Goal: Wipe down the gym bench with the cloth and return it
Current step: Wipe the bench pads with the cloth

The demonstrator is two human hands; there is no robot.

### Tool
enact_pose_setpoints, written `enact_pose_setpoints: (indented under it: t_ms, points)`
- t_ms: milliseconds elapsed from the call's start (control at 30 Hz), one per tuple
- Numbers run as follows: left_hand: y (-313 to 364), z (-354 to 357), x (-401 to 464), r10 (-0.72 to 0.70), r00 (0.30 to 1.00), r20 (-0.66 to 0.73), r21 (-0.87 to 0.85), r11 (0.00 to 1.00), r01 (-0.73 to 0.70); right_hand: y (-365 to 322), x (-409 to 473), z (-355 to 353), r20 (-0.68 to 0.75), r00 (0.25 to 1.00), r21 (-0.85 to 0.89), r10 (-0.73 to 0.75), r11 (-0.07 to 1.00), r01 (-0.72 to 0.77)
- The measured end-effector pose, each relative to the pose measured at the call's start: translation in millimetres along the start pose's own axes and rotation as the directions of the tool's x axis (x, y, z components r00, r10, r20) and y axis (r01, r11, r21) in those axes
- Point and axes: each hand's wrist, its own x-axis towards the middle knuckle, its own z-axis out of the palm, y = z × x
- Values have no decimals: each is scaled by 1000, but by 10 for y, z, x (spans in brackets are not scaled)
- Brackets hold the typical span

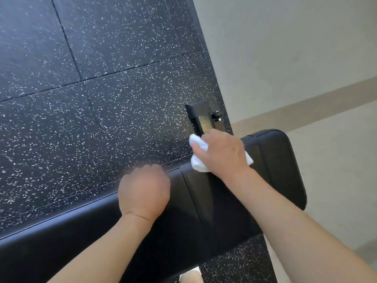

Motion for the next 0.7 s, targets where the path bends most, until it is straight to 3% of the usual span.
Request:
enact_pose_setpoints:
  t_ms: [133,267,400,500,700]
  points:
    - [7,3,12,17,1000,-6,-20,1000,-17,572,155,-318,62,969,-140,240,963,-230]
    - [-25,-15,17,10,1000,0,-47,999,-10,137,94,-164,-2,975,-116,223,968,-222]
    - [-25,-42,24,19,1000,22,-40,999,-18,-675,-240,15,-112,993,68,-45,996,53]
    - [-19,-61,11,29,999,23,-35,999,-28,-592,-277,42,-159,974,157,-160,970,185]
    - [-19,-36,-3,54,998,26,-43,998,-53,380,-70,-89,-256,956,64,143,989,-131]
